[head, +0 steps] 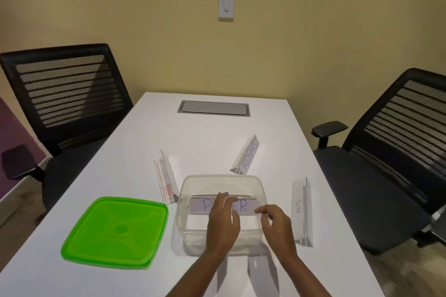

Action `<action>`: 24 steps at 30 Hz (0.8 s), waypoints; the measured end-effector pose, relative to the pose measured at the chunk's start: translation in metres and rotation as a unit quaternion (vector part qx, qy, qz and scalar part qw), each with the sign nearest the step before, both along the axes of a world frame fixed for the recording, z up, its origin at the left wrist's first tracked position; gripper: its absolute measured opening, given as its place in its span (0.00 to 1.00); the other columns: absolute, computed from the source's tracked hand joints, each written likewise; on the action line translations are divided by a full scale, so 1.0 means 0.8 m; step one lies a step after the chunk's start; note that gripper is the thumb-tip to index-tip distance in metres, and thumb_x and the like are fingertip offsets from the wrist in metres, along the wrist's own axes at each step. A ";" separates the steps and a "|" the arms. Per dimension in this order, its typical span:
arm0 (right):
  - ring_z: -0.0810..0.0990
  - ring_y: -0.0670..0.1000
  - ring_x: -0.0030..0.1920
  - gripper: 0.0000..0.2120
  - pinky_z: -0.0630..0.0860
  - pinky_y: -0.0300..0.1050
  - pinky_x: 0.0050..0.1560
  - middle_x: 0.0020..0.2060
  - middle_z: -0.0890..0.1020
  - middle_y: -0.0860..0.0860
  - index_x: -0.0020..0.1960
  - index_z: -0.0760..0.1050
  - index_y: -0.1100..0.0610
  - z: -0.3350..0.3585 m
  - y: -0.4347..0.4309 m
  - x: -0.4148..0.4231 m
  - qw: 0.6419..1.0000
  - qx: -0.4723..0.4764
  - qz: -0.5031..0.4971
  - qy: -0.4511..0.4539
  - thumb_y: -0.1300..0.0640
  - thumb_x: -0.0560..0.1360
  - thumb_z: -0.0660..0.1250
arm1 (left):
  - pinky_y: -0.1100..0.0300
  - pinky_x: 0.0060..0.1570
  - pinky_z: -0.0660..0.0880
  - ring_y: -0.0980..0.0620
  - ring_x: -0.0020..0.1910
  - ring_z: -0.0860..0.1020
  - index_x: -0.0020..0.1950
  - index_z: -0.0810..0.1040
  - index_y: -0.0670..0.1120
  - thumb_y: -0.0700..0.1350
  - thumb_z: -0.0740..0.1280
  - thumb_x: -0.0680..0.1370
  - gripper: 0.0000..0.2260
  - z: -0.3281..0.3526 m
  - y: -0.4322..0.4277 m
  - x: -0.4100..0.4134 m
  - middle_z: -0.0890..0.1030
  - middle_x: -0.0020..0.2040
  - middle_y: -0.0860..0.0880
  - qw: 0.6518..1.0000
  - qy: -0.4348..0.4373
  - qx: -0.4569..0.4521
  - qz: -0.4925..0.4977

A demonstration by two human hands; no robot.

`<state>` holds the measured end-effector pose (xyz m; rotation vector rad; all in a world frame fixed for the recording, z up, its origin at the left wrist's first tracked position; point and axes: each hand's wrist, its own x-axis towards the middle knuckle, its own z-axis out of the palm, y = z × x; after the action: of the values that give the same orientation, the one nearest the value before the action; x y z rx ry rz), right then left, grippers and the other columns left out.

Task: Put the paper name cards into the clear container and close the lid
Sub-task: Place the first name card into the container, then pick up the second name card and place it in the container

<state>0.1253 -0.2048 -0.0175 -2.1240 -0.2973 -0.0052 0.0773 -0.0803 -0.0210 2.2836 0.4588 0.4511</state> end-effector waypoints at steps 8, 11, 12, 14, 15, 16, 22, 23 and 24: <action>0.80 0.51 0.48 0.12 0.74 0.39 0.51 0.44 0.82 0.53 0.45 0.80 0.63 -0.019 -0.064 -0.037 0.999 -0.016 -0.037 0.002 0.73 0.75 0.59 | 0.63 0.73 0.60 0.53 0.78 0.55 0.65 0.74 0.44 0.36 0.55 0.76 0.19 -0.023 -0.071 -0.027 0.70 0.72 0.48 0.977 -0.004 0.089 -0.192; 0.80 0.53 0.51 0.11 0.74 0.40 0.54 0.48 0.82 0.56 0.48 0.79 0.63 -0.029 -0.089 -0.043 0.998 -0.038 -0.051 0.025 0.72 0.75 0.59 | 0.62 0.72 0.62 0.54 0.78 0.57 0.67 0.73 0.45 0.36 0.55 0.77 0.20 -0.035 -0.089 -0.034 0.69 0.73 0.49 0.969 0.023 0.094 -0.229; 0.80 0.54 0.52 0.10 0.74 0.42 0.56 0.50 0.81 0.57 0.49 0.79 0.63 -0.032 -0.098 -0.043 0.997 -0.042 -0.057 0.035 0.71 0.75 0.60 | 0.62 0.72 0.62 0.54 0.77 0.57 0.67 0.72 0.45 0.37 0.55 0.77 0.20 -0.038 -0.094 -0.034 0.68 0.73 0.49 0.967 0.035 0.093 -0.235; 0.78 0.55 0.55 0.10 0.74 0.46 0.62 0.54 0.80 0.58 0.52 0.77 0.62 -0.037 -0.114 -0.043 0.994 -0.051 -0.070 0.063 0.70 0.76 0.60 | 0.63 0.73 0.61 0.55 0.77 0.57 0.70 0.69 0.45 0.38 0.55 0.78 0.20 -0.042 -0.103 -0.030 0.66 0.74 0.50 0.963 0.066 0.091 -0.245; 0.77 0.55 0.57 0.10 0.74 0.47 0.63 0.56 0.79 0.58 0.54 0.77 0.62 -0.038 -0.122 -0.041 0.993 -0.055 -0.075 0.079 0.69 0.76 0.61 | 0.63 0.73 0.60 0.56 0.77 0.57 0.72 0.67 0.46 0.39 0.54 0.79 0.20 -0.042 -0.107 -0.027 0.64 0.75 0.51 0.959 0.087 0.091 -0.252; 0.77 0.55 0.58 0.10 0.73 0.47 0.64 0.58 0.77 0.58 0.56 0.76 0.61 -0.040 -0.130 -0.039 0.991 -0.060 -0.080 0.094 0.68 0.76 0.61 | 0.64 0.73 0.59 0.56 0.76 0.58 0.73 0.64 0.46 0.40 0.54 0.79 0.21 -0.042 -0.111 -0.023 0.63 0.75 0.52 0.956 0.106 0.088 -0.258; 0.75 0.56 0.62 0.15 0.74 0.45 0.62 0.65 0.72 0.58 0.64 0.70 0.59 -0.042 -0.163 -0.016 0.980 -0.094 -0.084 0.157 0.64 0.78 0.61 | 0.65 0.71 0.60 0.55 0.74 0.64 0.75 0.60 0.43 0.42 0.56 0.80 0.22 -0.041 -0.137 0.009 0.64 0.75 0.49 0.957 0.182 -0.051 -0.222; 0.75 0.56 0.62 0.17 0.74 0.45 0.62 0.66 0.72 0.58 0.66 0.69 0.59 -0.042 -0.166 -0.012 0.978 -0.098 -0.080 0.165 0.64 0.78 0.61 | 0.64 0.71 0.61 0.54 0.73 0.65 0.74 0.61 0.43 0.42 0.57 0.81 0.21 -0.041 -0.143 0.014 0.65 0.75 0.48 0.957 0.188 -0.076 -0.207; 0.75 0.56 0.63 0.18 0.73 0.45 0.63 0.67 0.70 0.58 0.68 0.67 0.59 -0.043 -0.169 -0.008 0.977 -0.101 -0.075 0.171 0.63 0.78 0.60 | 0.64 0.71 0.61 0.53 0.73 0.66 0.74 0.62 0.42 0.42 0.57 0.81 0.21 -0.040 -0.149 0.019 0.66 0.74 0.47 0.957 0.194 -0.104 -0.191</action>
<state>0.1188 -0.3399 -0.0516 -2.2968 0.0715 0.3119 0.0926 -0.1996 -0.0531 2.1816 0.2272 -0.2334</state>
